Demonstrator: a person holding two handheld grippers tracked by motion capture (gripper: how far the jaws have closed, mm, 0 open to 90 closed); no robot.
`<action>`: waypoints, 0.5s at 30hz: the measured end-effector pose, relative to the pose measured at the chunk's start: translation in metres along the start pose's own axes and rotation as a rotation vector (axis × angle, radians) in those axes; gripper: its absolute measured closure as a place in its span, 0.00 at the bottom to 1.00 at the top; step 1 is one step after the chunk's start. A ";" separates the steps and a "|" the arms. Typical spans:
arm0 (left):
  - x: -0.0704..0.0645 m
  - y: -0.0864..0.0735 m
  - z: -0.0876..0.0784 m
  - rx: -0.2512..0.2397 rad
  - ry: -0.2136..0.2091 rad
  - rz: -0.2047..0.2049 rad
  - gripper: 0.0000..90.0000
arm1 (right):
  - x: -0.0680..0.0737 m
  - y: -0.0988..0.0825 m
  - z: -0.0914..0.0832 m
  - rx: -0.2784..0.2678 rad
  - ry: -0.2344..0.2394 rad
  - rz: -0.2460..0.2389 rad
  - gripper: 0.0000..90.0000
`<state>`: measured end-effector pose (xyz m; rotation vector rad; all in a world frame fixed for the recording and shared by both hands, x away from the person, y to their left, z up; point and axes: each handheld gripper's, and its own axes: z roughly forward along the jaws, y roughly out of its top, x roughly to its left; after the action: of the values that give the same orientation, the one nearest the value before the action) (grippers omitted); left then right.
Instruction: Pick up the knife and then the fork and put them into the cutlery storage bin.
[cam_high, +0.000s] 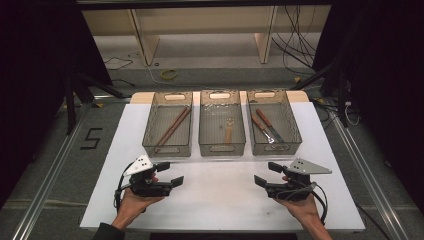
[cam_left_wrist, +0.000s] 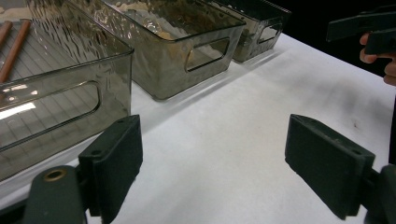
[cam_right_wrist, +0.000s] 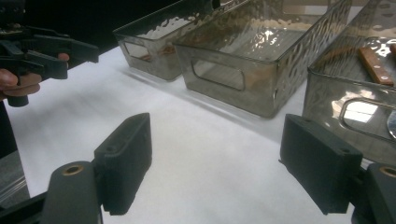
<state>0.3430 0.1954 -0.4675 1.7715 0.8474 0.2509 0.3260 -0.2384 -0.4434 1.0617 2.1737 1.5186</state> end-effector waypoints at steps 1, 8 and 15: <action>0.000 0.000 0.000 0.000 0.001 0.001 0.21 | 0.000 -0.001 -0.001 -0.003 -0.004 -0.004 0.29; 0.000 -0.001 -0.002 0.000 0.001 -0.001 0.21 | 0.001 -0.008 -0.004 0.002 -0.015 0.003 0.29; 0.000 -0.001 -0.002 -0.001 -0.001 -0.001 0.21 | 0.002 -0.012 -0.007 0.009 -0.016 -0.001 0.29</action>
<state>0.3413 0.1970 -0.4678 1.7703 0.8470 0.2497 0.3154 -0.2440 -0.4509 1.0712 2.1717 1.4961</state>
